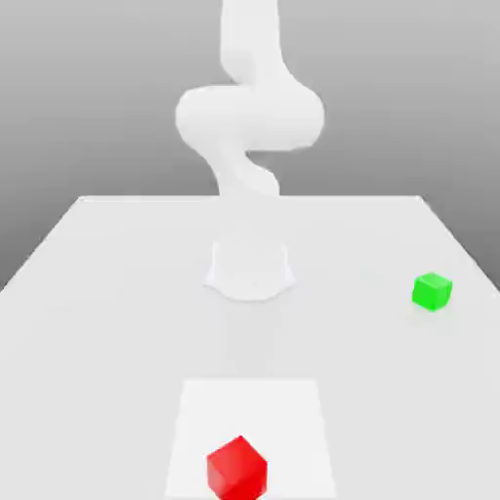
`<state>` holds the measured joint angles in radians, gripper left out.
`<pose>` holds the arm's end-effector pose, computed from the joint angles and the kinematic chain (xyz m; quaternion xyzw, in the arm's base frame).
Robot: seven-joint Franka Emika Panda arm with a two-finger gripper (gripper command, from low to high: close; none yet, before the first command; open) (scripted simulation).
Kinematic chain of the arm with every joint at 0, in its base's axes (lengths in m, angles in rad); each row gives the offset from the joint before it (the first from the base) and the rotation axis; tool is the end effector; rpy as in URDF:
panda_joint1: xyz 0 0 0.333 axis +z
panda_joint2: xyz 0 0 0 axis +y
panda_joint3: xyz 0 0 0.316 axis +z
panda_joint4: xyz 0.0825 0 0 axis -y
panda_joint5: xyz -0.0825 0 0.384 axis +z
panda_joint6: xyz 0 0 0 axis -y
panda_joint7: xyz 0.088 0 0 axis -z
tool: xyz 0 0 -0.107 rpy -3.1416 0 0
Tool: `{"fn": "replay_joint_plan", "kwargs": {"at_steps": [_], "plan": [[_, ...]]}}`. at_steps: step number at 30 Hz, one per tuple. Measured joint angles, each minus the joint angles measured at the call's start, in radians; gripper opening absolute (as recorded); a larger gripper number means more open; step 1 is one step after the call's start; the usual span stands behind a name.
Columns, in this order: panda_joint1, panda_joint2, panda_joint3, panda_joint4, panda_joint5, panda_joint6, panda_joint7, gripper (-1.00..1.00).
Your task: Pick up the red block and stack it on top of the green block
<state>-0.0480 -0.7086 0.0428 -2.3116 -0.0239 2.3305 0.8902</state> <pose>0.3806 0.0032 0.6750 -0.8443 0.4002 -0.3322 0.1288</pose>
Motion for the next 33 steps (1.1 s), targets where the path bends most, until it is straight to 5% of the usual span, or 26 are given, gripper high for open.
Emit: {"fn": "replay_joint_plan", "kwargs": {"at_steps": [16,30,31,33], "plan": [[-0.195,0.590,0.161,-0.073,-0.175,0.191,0.598,0.00],[-0.178,1.064,0.128,-0.107,-0.137,0.437,0.886,0.00],[-0.163,1.099,0.111,-0.102,-0.146,0.466,0.893,-1.00],[-0.163,1.099,0.111,-0.102,-0.146,0.467,0.893,-1.00]]}}
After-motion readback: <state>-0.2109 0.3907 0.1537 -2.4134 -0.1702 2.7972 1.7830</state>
